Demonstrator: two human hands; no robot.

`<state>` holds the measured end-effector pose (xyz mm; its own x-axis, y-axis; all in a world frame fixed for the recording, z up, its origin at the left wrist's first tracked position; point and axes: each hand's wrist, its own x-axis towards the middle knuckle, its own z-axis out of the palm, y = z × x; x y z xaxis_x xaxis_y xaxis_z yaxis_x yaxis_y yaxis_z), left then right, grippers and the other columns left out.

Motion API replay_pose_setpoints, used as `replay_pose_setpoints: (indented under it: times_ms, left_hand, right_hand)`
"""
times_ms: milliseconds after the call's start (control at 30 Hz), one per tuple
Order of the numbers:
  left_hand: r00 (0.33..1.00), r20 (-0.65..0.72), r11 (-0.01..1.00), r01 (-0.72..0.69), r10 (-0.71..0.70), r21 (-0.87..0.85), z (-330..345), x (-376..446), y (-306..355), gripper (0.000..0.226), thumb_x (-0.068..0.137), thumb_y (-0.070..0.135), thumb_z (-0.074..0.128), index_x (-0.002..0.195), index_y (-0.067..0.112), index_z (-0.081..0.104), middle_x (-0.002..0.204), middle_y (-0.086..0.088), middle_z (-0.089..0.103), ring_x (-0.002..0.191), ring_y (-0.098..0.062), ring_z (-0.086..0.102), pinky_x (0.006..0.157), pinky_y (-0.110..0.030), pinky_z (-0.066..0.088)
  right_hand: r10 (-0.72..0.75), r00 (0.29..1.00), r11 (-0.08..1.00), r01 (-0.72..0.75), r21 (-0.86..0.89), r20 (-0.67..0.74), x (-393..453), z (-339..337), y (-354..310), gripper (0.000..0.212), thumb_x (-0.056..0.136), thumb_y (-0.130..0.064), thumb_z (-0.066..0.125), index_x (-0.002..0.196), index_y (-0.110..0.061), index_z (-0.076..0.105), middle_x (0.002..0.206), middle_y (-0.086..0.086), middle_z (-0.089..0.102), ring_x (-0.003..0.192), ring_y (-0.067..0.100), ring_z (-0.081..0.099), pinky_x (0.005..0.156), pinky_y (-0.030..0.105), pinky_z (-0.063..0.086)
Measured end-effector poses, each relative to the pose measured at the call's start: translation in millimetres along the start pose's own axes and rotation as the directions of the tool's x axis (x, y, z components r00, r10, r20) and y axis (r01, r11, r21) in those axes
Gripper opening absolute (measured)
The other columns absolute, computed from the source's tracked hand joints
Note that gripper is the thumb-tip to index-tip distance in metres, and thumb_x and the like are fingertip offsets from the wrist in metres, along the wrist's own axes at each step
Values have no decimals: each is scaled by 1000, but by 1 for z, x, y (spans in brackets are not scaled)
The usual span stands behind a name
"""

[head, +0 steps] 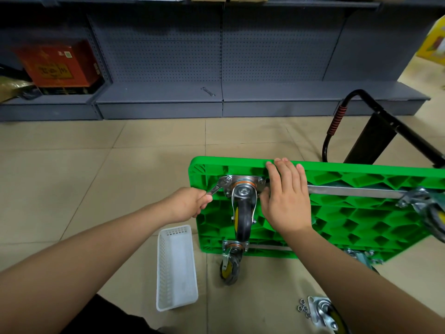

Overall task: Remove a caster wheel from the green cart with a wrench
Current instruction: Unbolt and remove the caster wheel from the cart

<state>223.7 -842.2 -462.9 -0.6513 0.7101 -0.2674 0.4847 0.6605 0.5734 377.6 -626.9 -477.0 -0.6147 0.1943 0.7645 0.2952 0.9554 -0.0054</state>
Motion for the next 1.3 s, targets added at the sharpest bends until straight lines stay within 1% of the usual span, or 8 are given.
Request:
replay_pose_setpoints:
  times_ms: [167,467,567,700,767,967,1067,1300]
  left_hand:
    - [1000,-6,1000,-9,9,-3,2,-4,3,36,107,34,43,77,19,54,68,2,62,59,-9,56,60,-22,43]
    - [998,52,915,37,-17,-402,26,-13,0,28,105,22,48,80,15,57,65,4,61,64,-13,62,74,-36,48]
    - [997,68,883,58,-30,-465,36,-16,2,30,107,23,46,83,13,60,65,3,67,64,-12,63,72,-34,46]
    - [999,46,834,45,-23,-550,44,-18,12,30,109,23,41,90,9,60,76,-5,69,65,-10,63,64,-20,48]
    - [999,26,815,45,-37,-577,47,-16,17,30,109,23,40,92,9,60,80,-4,70,67,-9,66,66,-21,48]
    - [993,83,780,119,-86,-615,55,-10,19,33,109,30,40,96,9,63,88,-4,72,79,-16,66,62,-22,48]
    - [993,78,779,122,-94,-615,56,-7,20,34,109,30,41,98,8,65,86,-1,73,83,-16,67,72,-27,53]
    - [996,-62,931,40,-67,-363,49,5,14,35,108,32,43,85,16,64,86,1,70,79,-13,61,74,-28,44]
  right_hand:
    - [11,1000,1000,-11,-3,-3,0,0,-4,55,84,-12,60,138,-1,55,140,20,55,138,38,44,120,56,27]
    - [25,1000,1000,-25,5,-6,1,-1,-8,53,85,-14,58,136,1,56,139,22,55,137,40,45,120,57,27]
    - [22,1000,1000,-22,5,-3,0,-2,-8,53,86,-14,58,137,1,55,139,22,55,137,40,45,120,57,27]
    - [29,1000,1000,-29,9,4,1,-3,-9,53,86,-15,57,137,1,55,139,22,54,138,40,44,120,57,26]
    - [29,1000,999,-30,12,8,0,-3,-9,54,86,-15,57,137,1,55,140,22,54,138,40,44,120,57,26]
    - [35,999,999,-35,15,2,0,-3,-10,53,86,-15,56,137,1,55,139,22,54,137,41,45,120,57,26]
    - [38,999,999,-38,18,7,1,-3,-10,54,87,-15,56,138,1,54,140,22,53,138,41,44,120,57,26]
    - [51,999,998,-51,27,0,2,-4,-11,54,85,-15,59,137,0,55,140,21,54,138,40,44,121,56,24]
